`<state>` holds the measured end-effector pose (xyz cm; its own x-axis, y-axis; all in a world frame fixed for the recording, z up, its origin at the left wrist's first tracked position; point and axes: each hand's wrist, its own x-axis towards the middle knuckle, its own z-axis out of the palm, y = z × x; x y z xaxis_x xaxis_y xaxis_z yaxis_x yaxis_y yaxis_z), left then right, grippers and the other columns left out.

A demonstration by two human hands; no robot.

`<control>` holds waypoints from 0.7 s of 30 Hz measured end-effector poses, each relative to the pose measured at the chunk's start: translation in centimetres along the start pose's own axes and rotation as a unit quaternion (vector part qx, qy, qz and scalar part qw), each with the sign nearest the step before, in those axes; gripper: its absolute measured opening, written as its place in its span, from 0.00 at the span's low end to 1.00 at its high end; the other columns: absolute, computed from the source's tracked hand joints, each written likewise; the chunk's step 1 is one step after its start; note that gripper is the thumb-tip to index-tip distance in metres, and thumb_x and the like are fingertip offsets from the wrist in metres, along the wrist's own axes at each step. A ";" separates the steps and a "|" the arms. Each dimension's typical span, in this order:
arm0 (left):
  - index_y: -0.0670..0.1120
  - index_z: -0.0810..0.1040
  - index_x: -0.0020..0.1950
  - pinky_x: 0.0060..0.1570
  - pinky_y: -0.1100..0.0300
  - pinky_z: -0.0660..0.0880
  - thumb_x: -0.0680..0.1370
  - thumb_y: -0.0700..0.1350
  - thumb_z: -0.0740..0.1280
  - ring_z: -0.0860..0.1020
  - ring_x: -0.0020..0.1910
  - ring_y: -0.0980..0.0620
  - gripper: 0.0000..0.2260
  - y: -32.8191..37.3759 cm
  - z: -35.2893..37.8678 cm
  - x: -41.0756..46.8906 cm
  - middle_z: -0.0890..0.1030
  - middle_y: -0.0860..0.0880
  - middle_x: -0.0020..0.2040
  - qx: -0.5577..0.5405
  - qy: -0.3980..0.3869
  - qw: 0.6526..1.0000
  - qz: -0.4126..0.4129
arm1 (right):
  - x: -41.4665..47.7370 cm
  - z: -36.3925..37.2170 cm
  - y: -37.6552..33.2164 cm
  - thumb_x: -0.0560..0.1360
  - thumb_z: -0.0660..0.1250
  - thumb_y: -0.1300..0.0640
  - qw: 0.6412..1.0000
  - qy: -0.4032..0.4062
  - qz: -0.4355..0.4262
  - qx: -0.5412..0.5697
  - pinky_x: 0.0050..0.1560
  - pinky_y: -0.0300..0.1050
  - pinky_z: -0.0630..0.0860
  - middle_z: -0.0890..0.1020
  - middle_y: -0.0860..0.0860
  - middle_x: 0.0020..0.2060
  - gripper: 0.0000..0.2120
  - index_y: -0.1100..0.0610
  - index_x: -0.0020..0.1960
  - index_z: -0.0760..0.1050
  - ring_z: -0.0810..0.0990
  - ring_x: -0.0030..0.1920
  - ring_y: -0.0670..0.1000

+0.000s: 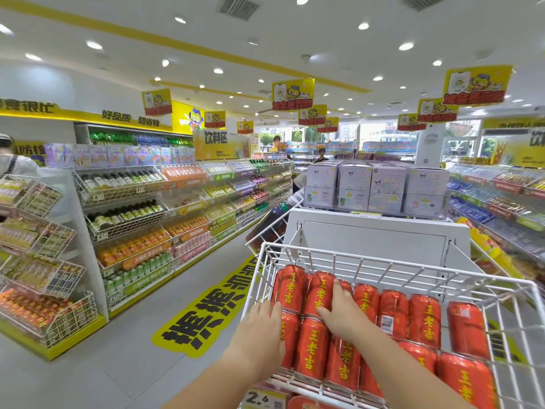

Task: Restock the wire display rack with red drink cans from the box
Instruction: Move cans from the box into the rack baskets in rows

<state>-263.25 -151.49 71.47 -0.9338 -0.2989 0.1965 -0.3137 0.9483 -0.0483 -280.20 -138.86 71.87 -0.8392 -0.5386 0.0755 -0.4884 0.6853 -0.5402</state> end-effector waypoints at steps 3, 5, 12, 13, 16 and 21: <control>0.42 0.56 0.80 0.75 0.50 0.61 0.82 0.53 0.59 0.64 0.73 0.42 0.30 0.1 -0.5 -0.4 0.66 0.43 0.74 0.024 0.008 1.000 0.000 | -0.5 -0.3 0.1 0.80 0.63 0.46 1.000 -0.006 -0.010 -0.008 0.72 0.50 0.66 0.59 0.57 0.78 0.40 0.57 0.81 0.45 0.66 0.74 0.58; 0.43 0.59 0.78 0.73 0.50 0.63 0.82 0.54 0.60 0.66 0.71 0.42 0.28 0.0 -1.0 -0.8 0.68 0.43 0.71 0.038 0.010 0.999 -0.004 | -1.0 -0.6 0.0 0.80 0.62 0.46 0.999 -0.009 -0.024 -0.027 0.73 0.50 0.65 0.62 0.57 0.76 0.35 0.59 0.80 0.51 0.66 0.74 0.58; 0.44 0.55 0.81 0.76 0.40 0.58 0.81 0.61 0.57 0.60 0.76 0.40 0.34 -0.6 -2.6 -2.3 0.64 0.43 0.76 0.068 -0.008 0.998 -0.011 | -4.4 -0.7 -0.6 0.80 0.57 0.40 0.978 0.042 -0.103 -0.174 0.76 0.53 0.59 0.59 0.53 0.78 0.33 0.54 0.79 0.55 0.58 0.77 0.57; 0.44 0.54 0.81 0.76 0.39 0.56 0.81 0.62 0.57 0.59 0.77 0.40 0.35 -0.6 -2.7 -2.6 0.63 0.42 0.77 0.070 -0.009 0.997 -0.009 | -4.9 -0.6 -0.7 0.80 0.56 0.38 0.973 0.048 -0.108 -0.197 0.77 0.54 0.56 0.56 0.53 0.79 0.34 0.54 0.80 0.53 0.55 0.78 0.57; 0.45 0.49 0.83 0.78 0.37 0.51 0.80 0.65 0.56 0.53 0.81 0.40 0.38 -1.1 -2.5 -3.5 0.57 0.42 0.81 0.065 -0.020 0.998 0.000 | -6.7 0.1 -1.2 0.80 0.52 0.36 0.961 0.057 -0.117 -0.244 0.78 0.55 0.50 0.51 0.53 0.81 0.36 0.52 0.81 0.49 0.50 0.80 0.56; 0.45 0.48 0.83 0.78 0.36 0.48 0.79 0.66 0.55 0.49 0.82 0.40 0.40 -2.8 -1.4 -4.8 0.54 0.41 0.82 0.043 -0.012 0.998 0.045 | -10.3 2.1 -1.6 0.79 0.49 0.34 0.954 0.057 -0.094 -0.279 0.79 0.56 0.48 0.49 0.53 0.81 0.36 0.51 0.81 0.48 0.47 0.80 0.55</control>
<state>-257.60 -152.55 72.03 -0.9623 -0.2171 0.1637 -0.2416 0.9590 -0.1480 -270.26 -135.44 70.22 -0.7294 -0.6426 0.2346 -0.6576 0.7532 0.0187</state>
